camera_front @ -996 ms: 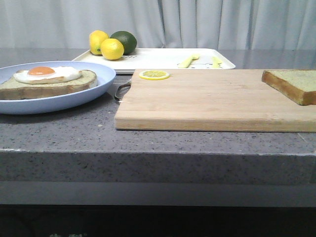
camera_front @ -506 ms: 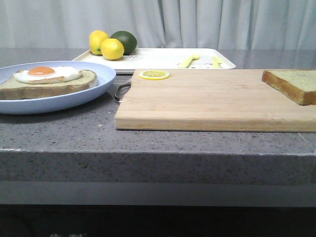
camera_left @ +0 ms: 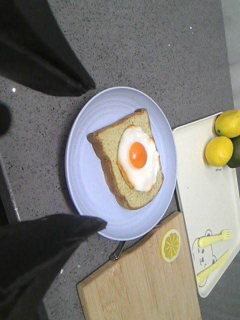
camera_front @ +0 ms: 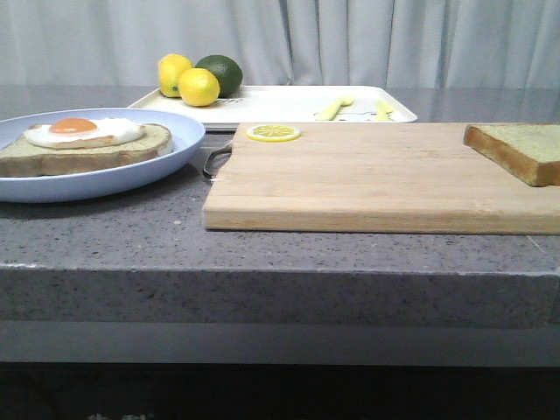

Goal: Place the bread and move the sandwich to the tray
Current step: 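Lower the right gripper and grasp the bread slice by its edge, then lift the bread slice and carry it over the egg on the plate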

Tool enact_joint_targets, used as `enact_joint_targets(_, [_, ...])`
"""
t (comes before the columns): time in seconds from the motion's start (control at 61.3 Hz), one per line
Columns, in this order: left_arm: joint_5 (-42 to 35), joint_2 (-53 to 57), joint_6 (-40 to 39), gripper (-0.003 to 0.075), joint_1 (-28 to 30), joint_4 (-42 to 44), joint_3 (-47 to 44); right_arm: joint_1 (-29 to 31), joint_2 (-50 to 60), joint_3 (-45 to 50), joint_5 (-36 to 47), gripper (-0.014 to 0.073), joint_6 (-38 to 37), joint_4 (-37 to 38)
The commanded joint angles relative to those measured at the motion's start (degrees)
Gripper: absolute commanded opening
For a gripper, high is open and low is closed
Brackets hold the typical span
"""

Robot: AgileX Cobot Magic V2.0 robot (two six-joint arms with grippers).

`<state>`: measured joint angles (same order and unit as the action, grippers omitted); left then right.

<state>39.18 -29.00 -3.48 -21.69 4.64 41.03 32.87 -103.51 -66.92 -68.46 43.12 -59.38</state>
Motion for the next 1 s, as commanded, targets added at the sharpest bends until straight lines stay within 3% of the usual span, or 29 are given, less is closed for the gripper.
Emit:
enact_joint_targets(0.0, [-3.9,-0.6,-0.3,0.0494,-0.5,0.3,1.5,0.5,2.1,-1.2,-5.7,0.0326,0.9,-2.2])
enact_joint_targets(0.082, [-3.9,-0.6,-0.3,0.0494,-0.5,0.3,1.5,0.5,2.1,-1.2,-6.2,0.0204,0.9,-2.3])
enact_joint_targets(0.212, [-3.9,-0.6,-0.3,0.0494,-0.5,0.3,1.5,0.5,2.4,-1.4,-7.8,0.0121,0.9,-3.4])
enact_joint_targets(0.685, [-3.9,-0.6,-0.3,0.0494,-0.5,0.3,1.5,-2.2,12.8,-1.4,-8.0,0.0116,-1.8,-10.7])
enact_joint_targets(0.816, [-3.9,-0.6,-0.3,0.0494,-0.5,0.3,1.5,-7.3,15.6,-1.4,-8.0,0.0116,-2.1,-14.0])
enact_joint_targets(0.979, [-3.9,-0.6,-0.3,0.0494,-0.5,0.3,1.5,-17.9,16.3,-1.4,-7.6,0.0116,-2.1,-22.6])
